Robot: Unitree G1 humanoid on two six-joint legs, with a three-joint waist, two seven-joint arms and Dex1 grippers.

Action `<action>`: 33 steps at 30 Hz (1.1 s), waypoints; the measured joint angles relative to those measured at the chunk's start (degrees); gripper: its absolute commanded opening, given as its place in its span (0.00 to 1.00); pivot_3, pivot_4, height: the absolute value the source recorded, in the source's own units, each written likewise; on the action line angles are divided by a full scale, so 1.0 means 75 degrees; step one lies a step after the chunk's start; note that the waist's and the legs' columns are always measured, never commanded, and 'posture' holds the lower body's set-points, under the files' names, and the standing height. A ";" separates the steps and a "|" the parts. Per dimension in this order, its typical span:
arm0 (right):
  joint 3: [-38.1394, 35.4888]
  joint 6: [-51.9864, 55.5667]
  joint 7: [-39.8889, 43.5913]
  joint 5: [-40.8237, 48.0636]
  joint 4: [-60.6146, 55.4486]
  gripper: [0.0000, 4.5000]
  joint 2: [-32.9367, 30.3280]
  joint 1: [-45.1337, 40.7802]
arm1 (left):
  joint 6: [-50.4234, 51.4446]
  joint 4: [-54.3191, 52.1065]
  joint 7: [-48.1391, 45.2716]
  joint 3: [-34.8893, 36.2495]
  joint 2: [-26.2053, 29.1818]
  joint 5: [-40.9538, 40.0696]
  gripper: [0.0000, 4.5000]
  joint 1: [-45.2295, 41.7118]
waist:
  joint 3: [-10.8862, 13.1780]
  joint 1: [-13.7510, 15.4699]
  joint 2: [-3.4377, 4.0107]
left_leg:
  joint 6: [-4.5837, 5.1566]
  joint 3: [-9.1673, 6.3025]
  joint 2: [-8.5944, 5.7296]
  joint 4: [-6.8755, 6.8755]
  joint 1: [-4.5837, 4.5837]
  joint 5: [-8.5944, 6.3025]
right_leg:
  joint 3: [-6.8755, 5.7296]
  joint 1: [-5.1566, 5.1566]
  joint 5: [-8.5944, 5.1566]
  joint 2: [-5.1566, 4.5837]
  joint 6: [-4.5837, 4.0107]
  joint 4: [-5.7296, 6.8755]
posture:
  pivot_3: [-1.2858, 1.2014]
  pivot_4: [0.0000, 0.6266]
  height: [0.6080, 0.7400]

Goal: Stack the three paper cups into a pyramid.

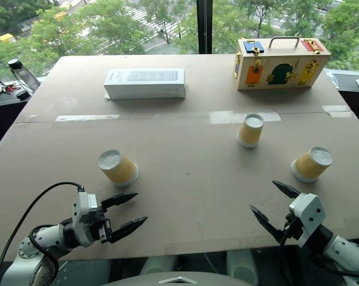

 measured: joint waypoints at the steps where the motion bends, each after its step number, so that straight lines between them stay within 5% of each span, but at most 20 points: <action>1: 0.0000 0.0000 0.0000 0.0000 0.0000 1.00 0.0000 0.0000 | 0.0000 0.0000 0.0000 0.0000 0.0000 0.0000 0.98 0.0000 | 0.0000 0.0000 0.0000 | 0.0000 0.0000 0.0000 0.0000 0.0000 0.0000 | 0.0000 0.0000 0.0000 0.0000 0.0000 0.0000 | 0.52 0.24 1.00; 12: 0.0453 0.0075 0.0141 0.0047 -0.0146 1.00 -0.0053 -0.0722 | 0.1012 -0.0525 0.0024 0.1228 0.0419 -0.1349 0.98 0.0000 | -0.0001 -0.0049 -0.0001 | 0.0000 -0.0001 0.0002 0.0000 0.0003 0.0000 | 0.0000 0.0001 0.0001 0.0001 -0.0001 0.0003 | 0.52 0.24 1.00; 19: 0.0928 0.0895 0.0720 0.0933 -0.1216 1.00 -0.0913 -0.1404 | 0.1467 0.0172 0.0311 0.2185 0.0496 -0.1505 0.98 0.0180 | -0.0007 0.0012 -0.0015 | 0.0000 -0.0014 0.0000 0.0004 0.0001 0.0000 | -0.0016 0.0005 0.0000 0.0002 0.0000 0.0004 | 0.52 0.24 1.00; 25: 0.1021 0.1249 0.0794 0.1262 -0.1364 1.00 -0.1061 -0.1665 | 0.1409 -0.1192 0.1404 0.1365 -0.0587 -0.0968 0.98 0.0622 | -0.0021 0.0033 -0.0059 | 0.0000 -0.0002 -0.0004 0.0010 -0.0001 -0.0001 | 0.0000 0.0014 0.0007 -0.0010 -0.0007 -0.0008 | 0.52 0.24 1.00; 33: 0.0989 0.1155 0.0743 0.1164 -0.1263 1.00 -0.0967 -0.1524 | 0.1524 -0.1205 0.1867 0.1000 -0.0243 -0.0373 0.98 -0.0713 | -0.0023 0.0131 -0.0039 | 0.0000 -0.0007 0.0004 0.0011 0.0008 0.0000 | -0.0015 0.0016 0.0001 0.0011 -0.0001 0.0007 | 0.52 0.24 1.00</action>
